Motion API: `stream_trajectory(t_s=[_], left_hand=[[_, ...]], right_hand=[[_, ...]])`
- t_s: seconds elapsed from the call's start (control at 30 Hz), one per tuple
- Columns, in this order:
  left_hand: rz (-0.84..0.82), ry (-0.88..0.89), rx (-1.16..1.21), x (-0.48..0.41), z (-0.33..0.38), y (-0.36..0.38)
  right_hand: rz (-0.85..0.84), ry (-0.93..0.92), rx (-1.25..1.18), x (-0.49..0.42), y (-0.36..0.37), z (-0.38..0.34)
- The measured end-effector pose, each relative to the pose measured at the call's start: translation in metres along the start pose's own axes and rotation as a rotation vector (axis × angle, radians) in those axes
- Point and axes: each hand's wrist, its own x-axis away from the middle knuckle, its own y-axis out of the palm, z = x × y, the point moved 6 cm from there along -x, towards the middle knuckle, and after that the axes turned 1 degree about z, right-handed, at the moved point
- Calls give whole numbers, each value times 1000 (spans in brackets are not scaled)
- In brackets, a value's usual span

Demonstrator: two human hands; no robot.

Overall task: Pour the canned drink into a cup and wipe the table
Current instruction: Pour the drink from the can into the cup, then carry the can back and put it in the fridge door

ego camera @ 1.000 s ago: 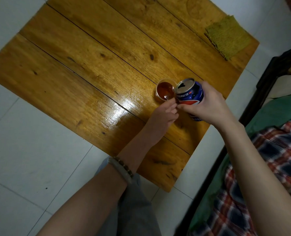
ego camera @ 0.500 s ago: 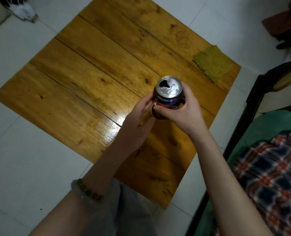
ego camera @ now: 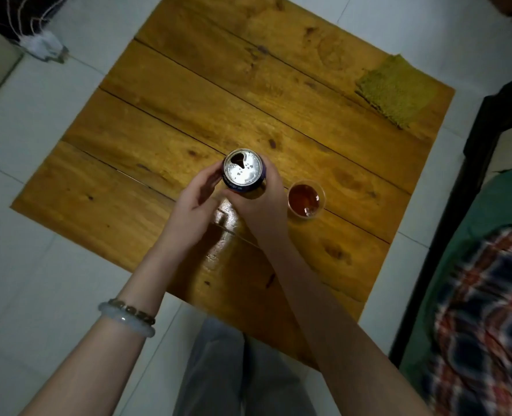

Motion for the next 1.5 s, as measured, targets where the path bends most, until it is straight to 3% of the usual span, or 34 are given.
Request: stream_trajectory(t_s=[0.67, 1.1, 1.37, 1.5], left_hand=[[-53, -25, -48, -36, -33, 0], [33, -48, -312, -53, -51, 11], [105, -12, -309, -60, -48, 13], [128, -26, -246, -45, -31, 5]], right_hand=[[-19, 23, -67, -26, 20, 29], [-128, 180, -131, -12, 17, 67], [-152, 190, -125, -10, 15, 68], [-163, 313, -272, -6, 11, 61]])
